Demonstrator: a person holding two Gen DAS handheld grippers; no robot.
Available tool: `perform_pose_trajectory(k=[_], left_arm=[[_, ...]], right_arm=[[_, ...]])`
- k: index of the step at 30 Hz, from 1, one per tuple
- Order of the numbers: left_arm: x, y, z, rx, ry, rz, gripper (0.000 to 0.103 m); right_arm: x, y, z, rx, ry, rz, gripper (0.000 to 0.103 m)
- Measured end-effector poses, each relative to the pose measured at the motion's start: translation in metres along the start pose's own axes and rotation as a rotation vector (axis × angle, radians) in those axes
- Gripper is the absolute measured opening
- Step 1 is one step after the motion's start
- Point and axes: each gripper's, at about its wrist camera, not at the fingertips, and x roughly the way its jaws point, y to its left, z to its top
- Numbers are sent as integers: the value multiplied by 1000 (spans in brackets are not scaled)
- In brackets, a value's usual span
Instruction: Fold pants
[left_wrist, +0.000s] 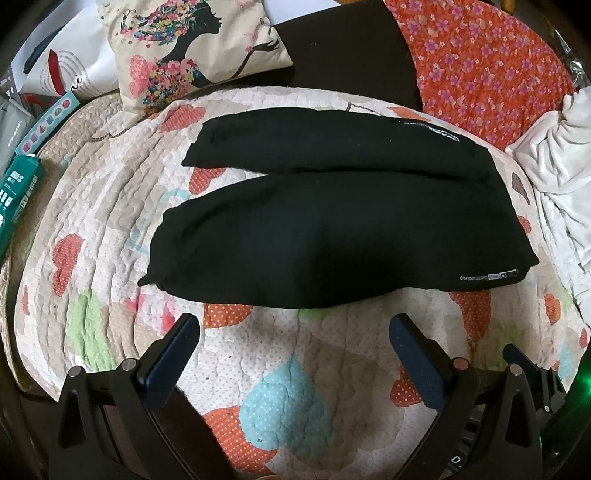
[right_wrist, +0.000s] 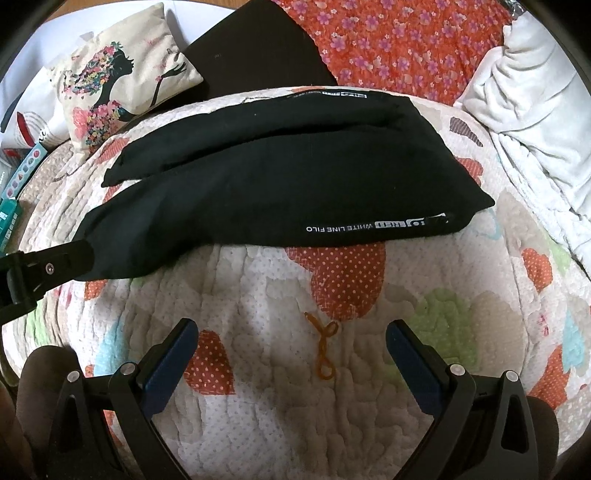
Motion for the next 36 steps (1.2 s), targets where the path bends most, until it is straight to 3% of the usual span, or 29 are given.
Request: perform_pose_trajectory(k=[32, 36], left_arm=[[83, 9, -17, -27, 196, 8, 102], [85, 10, -18, -33, 186, 5, 102]], right_arm=[[30, -2, -4, -6, 66, -24, 103], [32, -1, -5, -10, 71, -27, 103]])
